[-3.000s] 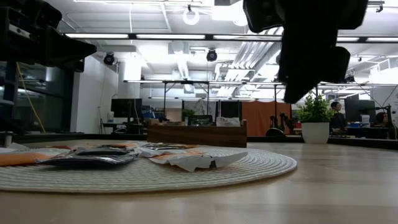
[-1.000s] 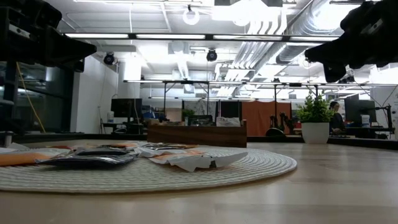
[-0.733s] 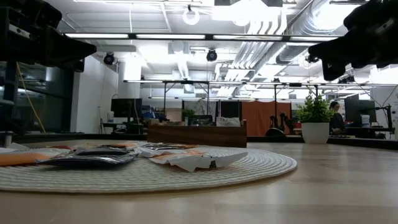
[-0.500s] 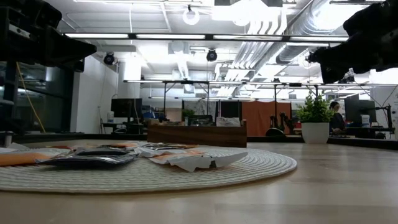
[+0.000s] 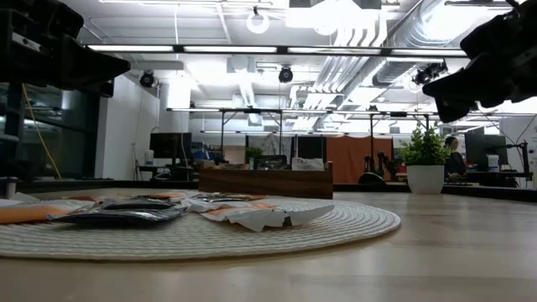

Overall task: Pick & Place Tea
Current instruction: Put the yellow tea bag into the left section of the wooden organizer

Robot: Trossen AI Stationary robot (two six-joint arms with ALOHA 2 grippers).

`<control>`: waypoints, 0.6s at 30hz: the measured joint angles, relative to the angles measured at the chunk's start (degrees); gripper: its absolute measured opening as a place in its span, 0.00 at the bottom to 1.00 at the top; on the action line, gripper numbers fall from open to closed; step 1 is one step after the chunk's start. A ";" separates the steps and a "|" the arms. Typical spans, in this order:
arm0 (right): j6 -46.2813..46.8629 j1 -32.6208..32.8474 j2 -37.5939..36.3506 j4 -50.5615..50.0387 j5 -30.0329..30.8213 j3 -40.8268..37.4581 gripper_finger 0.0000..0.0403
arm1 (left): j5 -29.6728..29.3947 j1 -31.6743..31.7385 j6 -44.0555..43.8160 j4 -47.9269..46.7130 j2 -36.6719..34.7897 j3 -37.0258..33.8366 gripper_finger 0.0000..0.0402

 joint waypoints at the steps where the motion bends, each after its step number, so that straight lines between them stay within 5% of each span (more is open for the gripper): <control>1: -0.01 0.00 0.00 -0.04 0.27 0.00 0.00 | -0.01 0.01 0.00 0.01 0.00 0.00 0.00; 18: -0.05 0.00 0.00 -0.06 0.38 -0.02 0.02 | -0.01 0.01 0.02 0.00 0.00 0.00 0.00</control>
